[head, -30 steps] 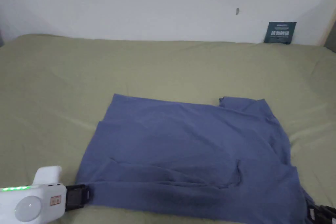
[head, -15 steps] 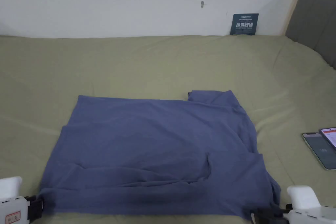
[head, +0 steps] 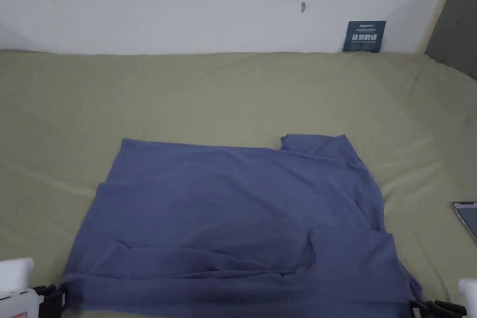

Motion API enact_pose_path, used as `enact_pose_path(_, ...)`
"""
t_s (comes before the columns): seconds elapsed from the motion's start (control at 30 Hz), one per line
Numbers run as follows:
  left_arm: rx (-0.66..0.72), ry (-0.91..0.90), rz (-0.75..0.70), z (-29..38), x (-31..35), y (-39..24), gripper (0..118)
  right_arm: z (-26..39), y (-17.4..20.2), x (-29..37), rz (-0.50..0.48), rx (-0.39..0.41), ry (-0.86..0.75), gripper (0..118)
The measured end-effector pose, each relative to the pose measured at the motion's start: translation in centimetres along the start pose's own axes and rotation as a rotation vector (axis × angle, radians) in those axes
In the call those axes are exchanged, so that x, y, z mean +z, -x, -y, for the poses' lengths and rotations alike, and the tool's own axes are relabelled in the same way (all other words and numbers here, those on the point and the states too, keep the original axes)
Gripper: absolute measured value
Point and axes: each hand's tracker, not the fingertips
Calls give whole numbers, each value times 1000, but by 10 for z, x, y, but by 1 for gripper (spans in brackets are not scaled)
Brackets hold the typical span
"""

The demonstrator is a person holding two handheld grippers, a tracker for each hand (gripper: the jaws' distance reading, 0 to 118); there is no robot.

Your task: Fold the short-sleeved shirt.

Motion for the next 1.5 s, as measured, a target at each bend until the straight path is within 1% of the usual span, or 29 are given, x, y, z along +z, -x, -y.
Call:
enact_pose_path(0.07,4,-6,2,-2,3,-3,3,-6,2,6,-1,-6,-19,3)
enact_pose_path(0.17,-32,-14,6,-18,5,-4,3,-24,0,8,-1,-20,-49,3)
enact_pose_path(0.27,-54,-29,17,-43,6,-5,3,-50,-7,6,-4,-35,-81,3)
enact_pose_path(0.37,-87,-38,27,-70,2,-10,3,-82,-8,-1,-5,-30,-101,3)
enact_pose_path(0.43,-109,-43,28,-91,-5,-14,3,-106,-10,-12,-2,-27,-113,3)
enact_pose_path(0.63,-109,-36,43,-150,-42,-22,3,-172,-14,-57,16,-21,-101,3)
enact_pose_path(0.83,-99,-5,39,-188,-86,-31,3,-215,-23,-110,39,-14,-48,3)
enact_pose_path(0.93,-95,25,42,-200,-108,-35,3,-224,-28,-136,61,-12,-9,3)
enact_pose_path(1.07,-71,44,44,-203,-125,-34,3,-225,-35,-153,65,-44,11,3)
enact_pose_path(1.1,-55,41,51,-201,-127,-32,3,-223,-37,-151,43,-78,1,4)
enact_pose_path(1.13,-55,31,48,-197,-124,-33,10,-220,-37,-149,26,-97,-1,6)
enact_pose_path(1.17,-60,21,38,-194,-122,-32,36,-216,-35,-145,51,-90,-5,19)
enact_pose_path(1.2,-64,29,40,-189,-120,-31,96,-211,-34,-139,54,-93,1,58)
enact_pose_path(1.23,-68,32,34,-182,-114,-30,118,-205,-33,-133,45,-97,8,82)
enact_pose_path(1.27,-63,-11,25,-180,-102,-28,116,-199,-31,-126,26,-109,-8,95)
enact_pose_path(1.3,-58,-22,20,-177,-92,-27,110,-192,-27,-118,12,-114,-30,96)
enact_pose_path(1.33,-48,-45,15,-172,-82,-24,106,-184,-23,-110,14,-115,-25,96)
enact_pose_path(1.37,-34,-79,5,-159,-75,-21,98,-177,-17,-105,27,-117,-24,95)
enact_pose_path(1.4,-34,-93,-8,-153,-66,-20,77,-166,-12,-97,11,-101,-35,85)
enact_pose_path(1.43,-43,-112,-26,-146,-58,-18,45,-157,-6,-89,13,-75,-81,56)
enact_pose_path(1.47,-46,-108,-38,-140,-53,-17,3,-149,1,-85,58,-58,-89,7)
enact_pose_path(1.5,-42,-104,-47,-130,-61,-8,0,-138,2,-81,170,-15,-148,1)
